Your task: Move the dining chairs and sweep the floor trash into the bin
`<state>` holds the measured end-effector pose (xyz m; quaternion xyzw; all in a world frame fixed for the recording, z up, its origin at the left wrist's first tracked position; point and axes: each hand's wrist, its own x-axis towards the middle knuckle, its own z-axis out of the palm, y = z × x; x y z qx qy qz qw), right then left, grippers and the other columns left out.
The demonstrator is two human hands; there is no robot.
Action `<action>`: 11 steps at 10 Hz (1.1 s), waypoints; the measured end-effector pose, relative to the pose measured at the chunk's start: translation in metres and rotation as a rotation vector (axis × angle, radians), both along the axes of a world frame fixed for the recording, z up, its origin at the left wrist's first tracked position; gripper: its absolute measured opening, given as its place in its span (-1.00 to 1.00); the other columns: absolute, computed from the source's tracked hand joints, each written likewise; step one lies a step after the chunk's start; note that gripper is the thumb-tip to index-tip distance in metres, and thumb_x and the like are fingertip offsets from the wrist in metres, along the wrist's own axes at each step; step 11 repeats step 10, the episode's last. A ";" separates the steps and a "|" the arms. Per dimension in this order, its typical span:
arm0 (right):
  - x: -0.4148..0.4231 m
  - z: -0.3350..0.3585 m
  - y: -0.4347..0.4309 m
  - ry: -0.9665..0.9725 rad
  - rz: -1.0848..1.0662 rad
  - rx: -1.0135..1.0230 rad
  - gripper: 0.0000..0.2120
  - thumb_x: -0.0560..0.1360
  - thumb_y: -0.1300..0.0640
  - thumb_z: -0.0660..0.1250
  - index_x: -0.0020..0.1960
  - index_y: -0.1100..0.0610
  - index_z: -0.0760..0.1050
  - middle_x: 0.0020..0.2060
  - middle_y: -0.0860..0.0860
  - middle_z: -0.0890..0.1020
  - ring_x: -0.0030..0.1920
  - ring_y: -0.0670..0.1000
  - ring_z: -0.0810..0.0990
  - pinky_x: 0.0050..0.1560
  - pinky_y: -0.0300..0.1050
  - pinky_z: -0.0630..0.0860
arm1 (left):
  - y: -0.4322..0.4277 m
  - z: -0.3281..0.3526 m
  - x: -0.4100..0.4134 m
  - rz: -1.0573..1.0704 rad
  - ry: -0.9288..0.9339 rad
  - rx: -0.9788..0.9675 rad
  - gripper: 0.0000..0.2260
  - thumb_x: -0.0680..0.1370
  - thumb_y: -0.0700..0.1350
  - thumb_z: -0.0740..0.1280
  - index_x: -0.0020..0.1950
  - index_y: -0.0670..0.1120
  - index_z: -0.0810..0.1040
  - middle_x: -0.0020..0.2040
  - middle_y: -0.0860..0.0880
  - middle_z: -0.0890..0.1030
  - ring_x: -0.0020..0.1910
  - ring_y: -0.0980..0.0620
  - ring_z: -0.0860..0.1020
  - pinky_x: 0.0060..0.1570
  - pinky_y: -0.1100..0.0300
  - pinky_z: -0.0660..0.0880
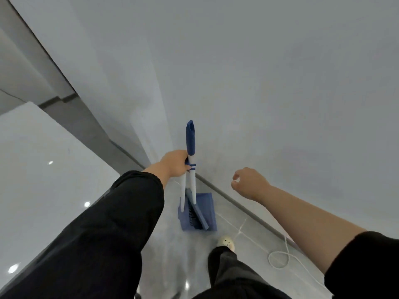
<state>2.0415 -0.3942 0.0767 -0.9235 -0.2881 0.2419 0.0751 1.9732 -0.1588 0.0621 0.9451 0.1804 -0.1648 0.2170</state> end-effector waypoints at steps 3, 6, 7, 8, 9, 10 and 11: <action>0.129 -0.023 0.116 0.093 0.102 -0.048 -0.64 0.59 0.04 0.18 0.30 0.19 0.49 0.27 0.13 0.51 0.26 0.12 0.47 0.21 -0.13 0.39 | 0.112 -0.035 0.095 -0.101 0.198 0.126 -0.91 0.57 -0.15 0.26 0.02 -0.12 0.52 -0.14 -0.03 0.56 -0.15 -0.06 0.51 -0.15 0.15 0.36; 0.171 -0.029 0.209 0.121 0.034 -0.017 -0.64 0.58 0.04 0.19 0.30 0.17 0.50 0.25 0.10 0.52 0.24 0.08 0.49 0.18 -0.18 0.39 | 0.202 -0.048 0.153 -0.196 0.305 0.202 -0.78 0.58 -0.25 0.15 0.07 -0.25 0.57 0.07 -0.16 0.59 0.08 -0.12 0.56 0.12 0.12 0.42; 0.173 -0.028 0.236 0.131 0.028 -0.006 -0.64 0.58 0.05 0.19 0.30 0.18 0.50 0.25 0.10 0.52 0.24 0.08 0.49 0.18 -0.17 0.39 | 0.226 -0.046 0.154 -0.216 0.241 0.299 -0.79 0.58 -0.22 0.14 0.07 -0.17 0.55 0.04 -0.10 0.58 0.07 -0.08 0.53 0.11 0.14 0.39; 0.167 -0.031 0.257 0.126 0.037 -0.013 -0.64 0.58 0.06 0.19 0.31 0.18 0.49 0.25 0.11 0.51 0.24 0.09 0.48 0.20 -0.16 0.40 | 0.248 -0.050 0.145 -0.202 0.124 0.441 -0.83 0.60 -0.12 0.17 0.08 -0.09 0.53 0.04 -0.04 0.57 0.10 -0.07 0.46 0.20 0.10 0.32; 0.159 -0.027 0.269 0.119 0.041 -0.025 -0.62 0.59 0.04 0.18 0.35 0.16 0.45 0.28 0.12 0.46 0.27 0.10 0.43 0.26 -0.12 0.39 | 0.257 -0.051 0.136 -0.070 0.145 0.422 -0.82 0.59 -0.11 0.20 0.15 -0.08 0.50 0.11 -0.04 0.54 0.18 -0.08 0.44 0.26 0.04 0.33; 0.153 -0.022 0.279 0.018 0.087 -0.021 -0.57 0.58 0.02 0.17 0.42 0.13 0.36 0.36 0.10 0.37 0.36 0.10 0.31 0.33 -0.07 0.31 | 0.260 -0.056 0.129 -0.029 0.159 0.421 -0.67 0.56 -0.15 0.19 0.33 -0.09 0.39 0.26 -0.04 0.46 0.30 -0.07 0.37 0.33 0.03 0.29; 0.153 -0.022 0.279 0.018 0.087 -0.021 -0.57 0.58 0.02 0.17 0.42 0.13 0.36 0.36 0.10 0.37 0.36 0.10 0.31 0.33 -0.07 0.31 | 0.260 -0.056 0.129 -0.029 0.159 0.421 -0.67 0.56 -0.15 0.19 0.33 -0.09 0.39 0.26 -0.04 0.46 0.30 -0.07 0.37 0.33 0.03 0.29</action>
